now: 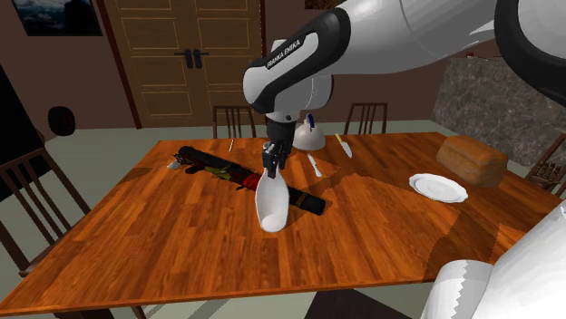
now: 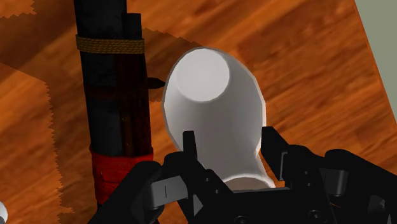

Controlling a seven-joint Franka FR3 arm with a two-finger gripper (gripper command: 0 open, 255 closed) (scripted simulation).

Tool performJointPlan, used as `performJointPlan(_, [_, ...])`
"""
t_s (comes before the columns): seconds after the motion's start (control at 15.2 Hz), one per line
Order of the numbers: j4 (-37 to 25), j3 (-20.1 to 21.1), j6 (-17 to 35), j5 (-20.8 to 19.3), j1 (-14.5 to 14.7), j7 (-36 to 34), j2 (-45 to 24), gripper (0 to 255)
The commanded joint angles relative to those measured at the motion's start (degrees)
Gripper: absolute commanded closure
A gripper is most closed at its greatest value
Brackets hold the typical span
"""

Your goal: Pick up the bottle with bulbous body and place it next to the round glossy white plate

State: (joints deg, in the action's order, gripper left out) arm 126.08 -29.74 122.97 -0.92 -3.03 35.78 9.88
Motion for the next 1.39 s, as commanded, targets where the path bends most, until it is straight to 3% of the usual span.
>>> performJointPlan(0.0, [0.0,0.0,0.0,0.0,0.0,0.0,0.0,255])
performJointPlan(0.2, [0.0,0.0,0.0,0.0,0.0,0.0,0.0,255])
performJointPlan(1.32, [-10.6,1.2,-13.1,-1.2,0.1,-1.7,2.7,255])
